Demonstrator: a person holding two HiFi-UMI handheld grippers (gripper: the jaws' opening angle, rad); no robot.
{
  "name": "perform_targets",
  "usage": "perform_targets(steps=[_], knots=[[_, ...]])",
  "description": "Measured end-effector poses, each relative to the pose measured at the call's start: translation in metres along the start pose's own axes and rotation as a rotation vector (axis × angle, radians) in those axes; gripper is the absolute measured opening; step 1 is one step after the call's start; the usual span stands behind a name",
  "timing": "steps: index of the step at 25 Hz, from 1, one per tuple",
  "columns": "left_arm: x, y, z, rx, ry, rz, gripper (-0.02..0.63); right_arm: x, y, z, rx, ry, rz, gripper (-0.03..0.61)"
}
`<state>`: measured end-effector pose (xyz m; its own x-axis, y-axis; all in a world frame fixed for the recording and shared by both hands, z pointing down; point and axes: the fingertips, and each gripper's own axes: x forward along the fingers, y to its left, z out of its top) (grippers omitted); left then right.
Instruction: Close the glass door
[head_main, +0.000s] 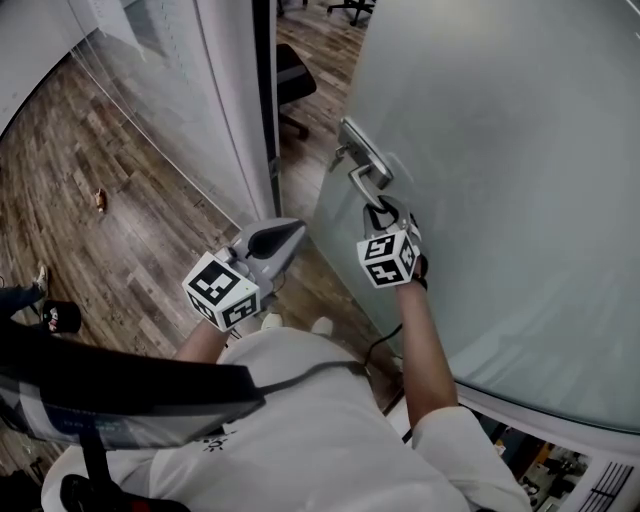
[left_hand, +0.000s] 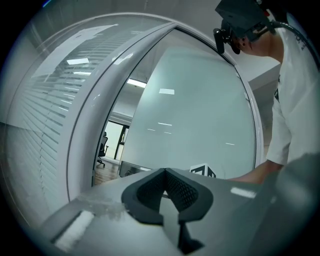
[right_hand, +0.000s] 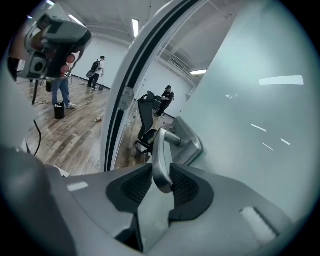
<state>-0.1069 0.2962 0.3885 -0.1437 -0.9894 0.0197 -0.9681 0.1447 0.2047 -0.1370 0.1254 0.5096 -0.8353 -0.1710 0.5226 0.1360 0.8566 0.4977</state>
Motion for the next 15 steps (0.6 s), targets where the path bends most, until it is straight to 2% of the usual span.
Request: perform_targets(steps=[6, 15], knots=[[-0.004, -0.002, 0.002, -0.004, 0.006, 0.004, 0.006, -0.015, 0.023, 0.008, -0.009, -0.002, 0.065, 0.112], [-0.018, 0.001, 0.002, -0.004, 0.007, 0.011, 0.005, -0.031, 0.058, 0.021, -0.05, -0.022, 0.11, 0.11]])
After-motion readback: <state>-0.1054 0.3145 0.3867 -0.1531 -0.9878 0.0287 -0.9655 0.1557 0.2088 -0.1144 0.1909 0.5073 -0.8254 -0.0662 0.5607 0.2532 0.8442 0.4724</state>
